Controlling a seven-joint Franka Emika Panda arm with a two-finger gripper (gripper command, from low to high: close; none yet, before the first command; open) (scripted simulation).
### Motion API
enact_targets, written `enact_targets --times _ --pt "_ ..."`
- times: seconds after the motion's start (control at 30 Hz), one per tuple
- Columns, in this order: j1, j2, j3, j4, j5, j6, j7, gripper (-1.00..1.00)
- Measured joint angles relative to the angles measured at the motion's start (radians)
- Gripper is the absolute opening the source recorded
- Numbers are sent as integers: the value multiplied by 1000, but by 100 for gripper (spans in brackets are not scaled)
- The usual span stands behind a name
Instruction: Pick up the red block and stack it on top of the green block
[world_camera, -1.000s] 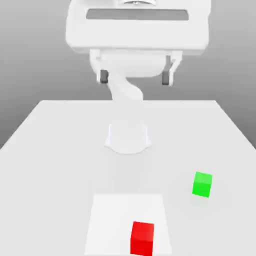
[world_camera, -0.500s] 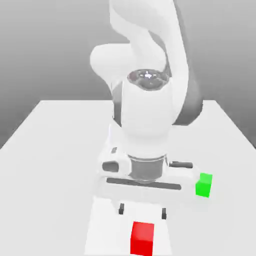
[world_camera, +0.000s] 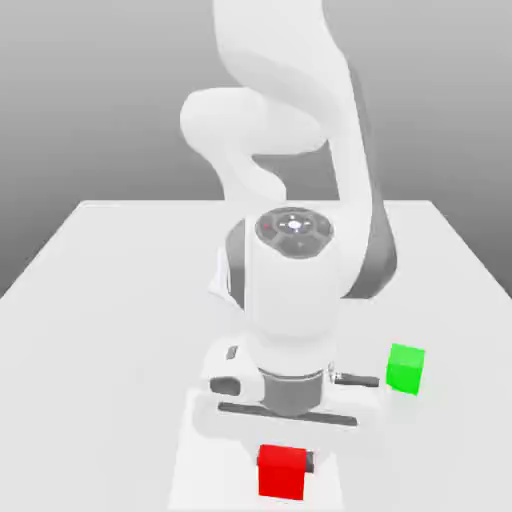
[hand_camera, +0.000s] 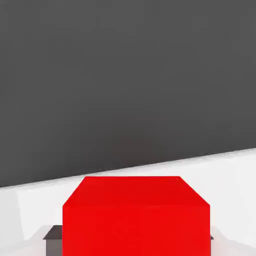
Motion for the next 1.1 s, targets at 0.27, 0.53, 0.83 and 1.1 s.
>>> enact_targets --times 0.27,0.53,0.83,1.1 --pt "116 -160 117 -141 -7 -22 -73 -100" --pt "288 -319 189 -291 86 -26 -223 -100" --pt "415 -329 239 -398 140 74 -324 -100" --pt "403 -187 209 -394 -7 205 -221 100"
